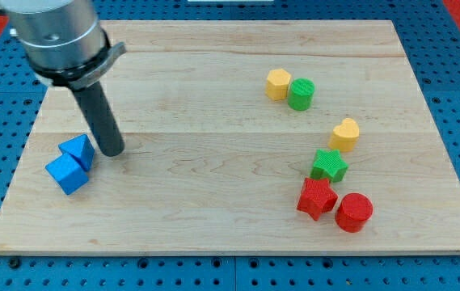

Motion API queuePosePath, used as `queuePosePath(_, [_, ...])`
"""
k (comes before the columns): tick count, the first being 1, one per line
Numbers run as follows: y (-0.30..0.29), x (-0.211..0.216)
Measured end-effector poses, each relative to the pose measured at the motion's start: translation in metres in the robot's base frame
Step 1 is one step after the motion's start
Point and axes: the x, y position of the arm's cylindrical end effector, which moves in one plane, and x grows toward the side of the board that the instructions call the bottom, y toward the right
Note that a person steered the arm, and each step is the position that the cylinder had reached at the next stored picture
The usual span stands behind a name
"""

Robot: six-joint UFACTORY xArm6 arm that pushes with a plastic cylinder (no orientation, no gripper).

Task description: Move the green star to the top of the red circle

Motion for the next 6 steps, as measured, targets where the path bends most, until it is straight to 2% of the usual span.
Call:
queuePosePath(2, [0.025, -0.002])
queuePosePath(3, [0.078, -0.002])
queuePosePath(5, [0.228, 0.006])
queuePosePath(6, [0.255, 0.020])
